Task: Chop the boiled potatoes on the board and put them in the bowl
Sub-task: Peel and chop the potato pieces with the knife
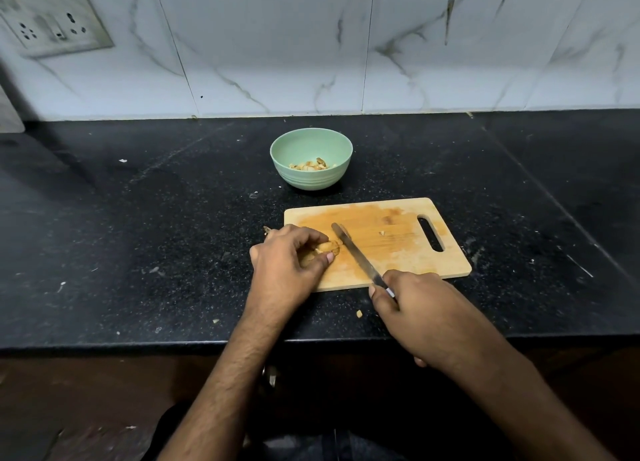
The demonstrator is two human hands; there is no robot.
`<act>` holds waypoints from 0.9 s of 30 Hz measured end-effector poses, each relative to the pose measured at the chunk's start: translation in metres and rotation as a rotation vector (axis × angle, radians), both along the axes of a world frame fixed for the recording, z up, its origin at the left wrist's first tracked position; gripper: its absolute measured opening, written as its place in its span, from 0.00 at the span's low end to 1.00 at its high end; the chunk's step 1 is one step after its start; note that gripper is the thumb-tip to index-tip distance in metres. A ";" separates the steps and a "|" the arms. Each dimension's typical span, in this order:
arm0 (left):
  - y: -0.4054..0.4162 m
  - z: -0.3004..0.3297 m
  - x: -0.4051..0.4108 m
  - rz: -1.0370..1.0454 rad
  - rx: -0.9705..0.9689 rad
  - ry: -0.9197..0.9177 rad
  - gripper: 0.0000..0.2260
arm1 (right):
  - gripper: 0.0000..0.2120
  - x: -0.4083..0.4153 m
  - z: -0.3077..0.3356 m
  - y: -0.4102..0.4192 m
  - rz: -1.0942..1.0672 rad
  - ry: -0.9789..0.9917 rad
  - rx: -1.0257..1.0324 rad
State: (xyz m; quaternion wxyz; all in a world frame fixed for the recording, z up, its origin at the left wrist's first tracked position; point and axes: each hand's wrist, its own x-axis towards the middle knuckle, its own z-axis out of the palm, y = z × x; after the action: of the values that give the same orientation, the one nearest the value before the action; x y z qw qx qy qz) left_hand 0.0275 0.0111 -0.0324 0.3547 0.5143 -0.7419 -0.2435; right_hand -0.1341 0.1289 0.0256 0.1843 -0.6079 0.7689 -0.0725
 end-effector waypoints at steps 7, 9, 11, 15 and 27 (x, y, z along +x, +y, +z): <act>-0.001 -0.002 -0.002 0.024 0.037 0.047 0.10 | 0.18 0.010 -0.006 0.006 0.024 0.032 -0.028; -0.001 -0.002 -0.002 0.054 0.038 0.047 0.10 | 0.18 0.016 -0.007 0.006 0.043 0.048 -0.038; 0.000 -0.001 -0.003 0.078 0.043 0.058 0.11 | 0.17 0.023 -0.009 0.005 0.059 0.057 -0.040; 0.002 0.001 -0.006 0.116 0.036 0.085 0.12 | 0.17 0.029 -0.010 -0.001 0.067 0.050 -0.030; 0.005 0.001 -0.007 0.126 0.024 0.128 0.09 | 0.16 0.021 -0.003 -0.003 0.019 0.029 -0.005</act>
State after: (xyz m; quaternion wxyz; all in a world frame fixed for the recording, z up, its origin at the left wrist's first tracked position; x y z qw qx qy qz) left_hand 0.0207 0.0165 -0.0312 0.4095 0.5475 -0.6811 -0.2620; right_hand -0.1129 0.1259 0.0229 0.1721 -0.6167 0.7655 -0.0639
